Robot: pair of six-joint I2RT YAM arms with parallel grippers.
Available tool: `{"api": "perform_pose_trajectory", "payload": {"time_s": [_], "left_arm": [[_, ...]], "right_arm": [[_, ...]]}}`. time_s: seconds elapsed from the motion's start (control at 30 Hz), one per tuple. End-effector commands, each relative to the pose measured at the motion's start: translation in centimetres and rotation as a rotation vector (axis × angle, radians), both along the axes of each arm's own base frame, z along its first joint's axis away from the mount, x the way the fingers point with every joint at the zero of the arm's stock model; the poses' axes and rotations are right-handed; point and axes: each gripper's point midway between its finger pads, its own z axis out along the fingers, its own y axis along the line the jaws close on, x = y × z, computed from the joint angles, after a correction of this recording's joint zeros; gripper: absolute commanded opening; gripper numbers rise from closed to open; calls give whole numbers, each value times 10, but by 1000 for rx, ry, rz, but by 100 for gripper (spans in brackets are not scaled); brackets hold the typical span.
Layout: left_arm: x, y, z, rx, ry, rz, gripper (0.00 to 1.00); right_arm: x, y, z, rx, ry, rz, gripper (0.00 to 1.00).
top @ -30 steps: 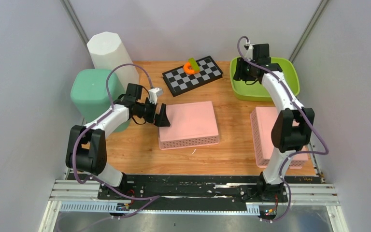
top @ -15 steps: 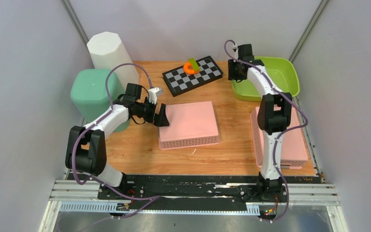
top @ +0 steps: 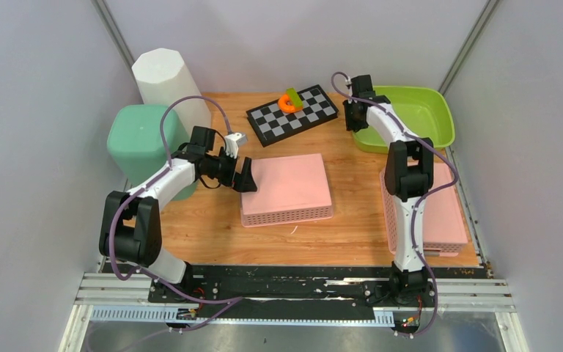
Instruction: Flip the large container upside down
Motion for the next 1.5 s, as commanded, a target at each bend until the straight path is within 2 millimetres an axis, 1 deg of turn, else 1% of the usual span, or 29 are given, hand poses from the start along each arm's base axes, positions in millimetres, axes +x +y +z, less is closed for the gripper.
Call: {"api": "perform_pose_trajectory", "payload": {"time_s": [0.0,0.1,0.2,0.37,0.4,0.63,0.77,1.03,1.17,1.33,1.47], "left_arm": [[1,0,4,11,-31,1,100],[3,0,7,21,-46,10,100],[4,1,10,28,-62,14,100],[5,-1,15,37,-82,11,100],[5,-2,15,36,-81,11,100],[6,-5,15,42,-79,7,100],[6,-6,11,45,-71,4,100],[4,-7,7,48,-63,-1,100],[4,-7,4,53,-61,0,100],[3,-6,1,58,-53,4,100],[3,-8,-1,58,-50,2,100]], "right_arm": [[-4,2,-9,-56,26,16,29],[-4,1,-7,-62,25,19,22],[-6,2,1,-58,21,23,15],[-11,4,24,-33,-7,28,4],[-11,4,30,-30,-17,26,3],[-14,3,67,-25,-74,35,3],[-16,2,93,-25,-122,39,3],[-22,-7,146,-81,-228,78,2],[-26,-12,169,-114,-275,91,2],[-31,-16,201,-137,-343,104,2],[-41,-15,232,-129,-404,126,2]]}}
